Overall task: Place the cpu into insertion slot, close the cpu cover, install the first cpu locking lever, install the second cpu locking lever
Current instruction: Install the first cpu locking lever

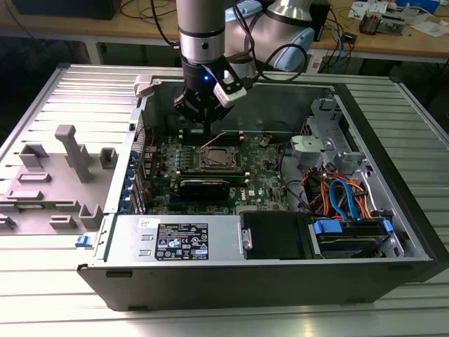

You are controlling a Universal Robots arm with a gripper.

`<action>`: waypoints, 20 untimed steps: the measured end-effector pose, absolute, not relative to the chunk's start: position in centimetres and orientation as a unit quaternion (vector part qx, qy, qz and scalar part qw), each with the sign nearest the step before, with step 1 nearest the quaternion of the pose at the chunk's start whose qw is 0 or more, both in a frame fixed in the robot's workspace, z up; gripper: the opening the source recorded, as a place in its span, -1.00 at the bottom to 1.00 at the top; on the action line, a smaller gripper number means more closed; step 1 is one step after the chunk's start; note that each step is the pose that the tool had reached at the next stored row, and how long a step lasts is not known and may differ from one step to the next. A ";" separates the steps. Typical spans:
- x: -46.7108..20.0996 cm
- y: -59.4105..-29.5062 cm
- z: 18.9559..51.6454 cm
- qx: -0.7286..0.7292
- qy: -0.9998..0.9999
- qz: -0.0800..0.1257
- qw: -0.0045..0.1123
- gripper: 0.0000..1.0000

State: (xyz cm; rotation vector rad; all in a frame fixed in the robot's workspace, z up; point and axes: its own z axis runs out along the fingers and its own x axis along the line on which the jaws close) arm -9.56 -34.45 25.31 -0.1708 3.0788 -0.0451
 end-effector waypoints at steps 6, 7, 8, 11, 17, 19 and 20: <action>-9.4 -34.4 25.1 -0.032 0.999 -0.015 0.028 -0.79; -9.2 -34.3 25.0 -0.031 0.999 -0.016 0.028 -0.79; -9.1 -34.3 25.0 -0.028 0.999 -0.017 0.028 -0.79; -9.0 -34.3 24.9 -0.010 0.999 -0.018 0.028 -0.79; -8.7 -34.2 24.6 -0.002 0.999 -0.015 0.028 -0.79; -8.5 -34.2 24.3 0.003 0.999 -0.015 0.028 -0.79; -8.4 -34.2 24.2 0.004 1.000 -0.013 0.028 -0.79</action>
